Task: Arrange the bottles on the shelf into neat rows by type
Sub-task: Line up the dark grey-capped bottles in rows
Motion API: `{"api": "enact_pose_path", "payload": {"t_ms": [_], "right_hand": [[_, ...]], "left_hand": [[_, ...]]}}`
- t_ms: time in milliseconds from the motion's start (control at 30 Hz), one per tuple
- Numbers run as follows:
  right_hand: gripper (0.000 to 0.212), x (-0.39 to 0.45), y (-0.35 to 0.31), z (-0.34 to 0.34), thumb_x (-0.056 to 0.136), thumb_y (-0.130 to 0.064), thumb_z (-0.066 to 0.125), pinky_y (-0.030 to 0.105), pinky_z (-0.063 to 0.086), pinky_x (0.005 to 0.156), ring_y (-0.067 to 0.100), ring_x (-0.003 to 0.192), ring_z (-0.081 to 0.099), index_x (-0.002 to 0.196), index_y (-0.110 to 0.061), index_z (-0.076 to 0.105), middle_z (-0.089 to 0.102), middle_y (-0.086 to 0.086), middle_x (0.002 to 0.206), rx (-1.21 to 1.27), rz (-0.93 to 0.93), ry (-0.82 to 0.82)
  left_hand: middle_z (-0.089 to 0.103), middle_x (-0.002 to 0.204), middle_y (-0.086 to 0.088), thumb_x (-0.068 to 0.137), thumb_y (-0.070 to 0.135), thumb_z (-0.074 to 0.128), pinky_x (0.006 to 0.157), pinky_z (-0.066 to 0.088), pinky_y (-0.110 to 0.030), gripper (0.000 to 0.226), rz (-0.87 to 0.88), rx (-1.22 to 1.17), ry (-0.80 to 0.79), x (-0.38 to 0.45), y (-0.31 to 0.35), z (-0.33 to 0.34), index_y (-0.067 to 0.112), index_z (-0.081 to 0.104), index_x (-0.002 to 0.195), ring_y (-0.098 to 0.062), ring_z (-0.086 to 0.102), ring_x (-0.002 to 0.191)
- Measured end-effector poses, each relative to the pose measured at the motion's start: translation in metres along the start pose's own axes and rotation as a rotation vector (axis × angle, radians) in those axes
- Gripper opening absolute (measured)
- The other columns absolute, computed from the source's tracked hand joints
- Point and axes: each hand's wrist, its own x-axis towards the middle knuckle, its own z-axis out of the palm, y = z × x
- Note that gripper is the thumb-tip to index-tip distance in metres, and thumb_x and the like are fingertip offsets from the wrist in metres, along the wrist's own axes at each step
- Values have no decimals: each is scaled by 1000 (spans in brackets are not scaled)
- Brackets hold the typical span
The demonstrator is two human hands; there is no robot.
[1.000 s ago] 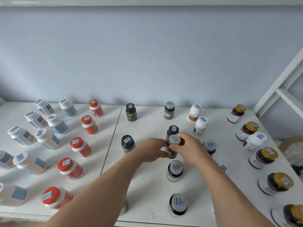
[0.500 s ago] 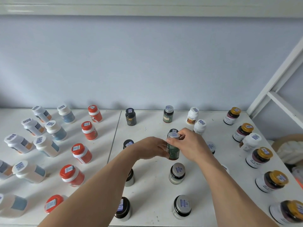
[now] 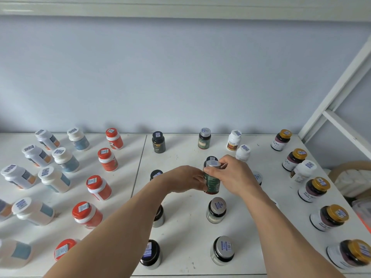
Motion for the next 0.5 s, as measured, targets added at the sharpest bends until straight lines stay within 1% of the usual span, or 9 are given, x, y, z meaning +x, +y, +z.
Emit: {"api": "enact_pose_path", "payload": {"t_ms": [67,100,167,200,267,367,500], "right_hand": [[46,0,2,1,68,-66,70,25,39,58,4,76,58,92,-29,58,62,-14,84,23,3,-8],[43,0,3,2,69,-64,71,23,38,57,3,76,58,92,-29,58,63,-14,85,37,3,-17],[41,0,7,6,70,-59,73,22,37,57,3,77,59,94,-29,59,64,-13,87,67,5,-40],[40,0,9,8,71,-57,74,22,38,58,5,78,60,95,-29,60,65,-13,88,70,7,-50],[38,-1,13,13,71,-54,75,24,41,60,8,80,60,96,-30,60,64,-13,88,44,15,-59],[38,-3,20,24,71,-50,77,30,47,68,10,83,60,98,-31,59,64,-13,90,9,45,-57],[38,-7,26,36,72,-47,77,29,46,66,8,84,58,99,-31,56,63,-11,93,5,68,-60]], "left_hand": [[70,105,12,83,32,71,90,47,-29,29,4,53,24,1,0,1,27,66,111,-12,61,104],[68,110,10,84,35,71,91,47,-29,34,7,134,53,2,0,3,27,64,116,-13,60,107],[63,125,5,85,41,67,94,45,-31,47,5,382,119,6,-1,7,24,57,128,-17,57,115],[60,129,3,86,44,64,94,45,-33,51,3,525,147,7,-2,9,24,53,132,-19,55,117],[59,128,2,90,44,58,88,45,-35,51,30,750,191,10,-5,13,25,49,136,-22,54,117],[60,122,3,92,41,53,80,45,-35,43,97,881,243,12,-11,15,26,51,132,-22,57,112],[61,119,2,93,39,52,80,47,-36,38,136,948,284,14,-16,15,22,54,126,-24,59,107]]}}
